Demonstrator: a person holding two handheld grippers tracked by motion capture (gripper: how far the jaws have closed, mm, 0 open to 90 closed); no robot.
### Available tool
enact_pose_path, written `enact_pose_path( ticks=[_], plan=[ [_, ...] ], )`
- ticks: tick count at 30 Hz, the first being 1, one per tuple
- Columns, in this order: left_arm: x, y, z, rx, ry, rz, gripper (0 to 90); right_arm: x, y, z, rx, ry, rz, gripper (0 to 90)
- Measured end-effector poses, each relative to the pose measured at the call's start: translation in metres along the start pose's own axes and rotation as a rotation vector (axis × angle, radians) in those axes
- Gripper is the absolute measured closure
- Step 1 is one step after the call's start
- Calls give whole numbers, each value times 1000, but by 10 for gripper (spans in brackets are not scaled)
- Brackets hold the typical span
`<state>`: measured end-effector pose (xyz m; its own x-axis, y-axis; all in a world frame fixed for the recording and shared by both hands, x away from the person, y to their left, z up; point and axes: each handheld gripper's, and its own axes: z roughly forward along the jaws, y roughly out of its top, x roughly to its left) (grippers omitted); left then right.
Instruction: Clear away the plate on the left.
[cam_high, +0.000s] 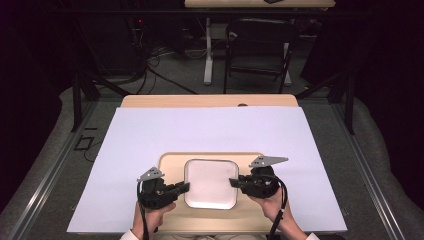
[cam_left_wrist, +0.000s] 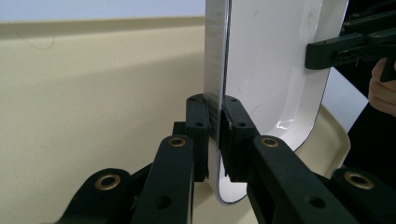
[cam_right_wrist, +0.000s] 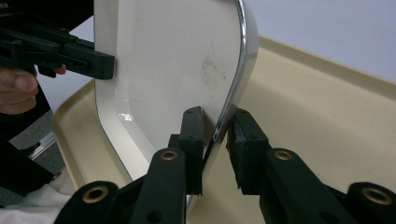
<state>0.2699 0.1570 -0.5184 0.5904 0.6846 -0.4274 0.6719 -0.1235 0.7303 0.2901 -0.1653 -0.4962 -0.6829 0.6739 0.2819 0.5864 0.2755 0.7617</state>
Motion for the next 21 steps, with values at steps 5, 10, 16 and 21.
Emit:
enact_pose_path(
  ticks=[5, 10, 16, 21],
  plan=[
    [3, -4, -1, 22, 6, -18, 826, -1, -2, 7, 36, 8, 5, 763],
    [5, -6, 2, 41, 9, -32, 824, -2, -3, 13, 63, 9, 7, 762],
    [10, -9, 6, 81, 21, -55, 824, -6, -5, 23, 109, 10, 15, 761],
    [13, -10, 8, 100, 27, -60, 824, -7, -5, 28, 123, 14, 16, 759]
  ],
)
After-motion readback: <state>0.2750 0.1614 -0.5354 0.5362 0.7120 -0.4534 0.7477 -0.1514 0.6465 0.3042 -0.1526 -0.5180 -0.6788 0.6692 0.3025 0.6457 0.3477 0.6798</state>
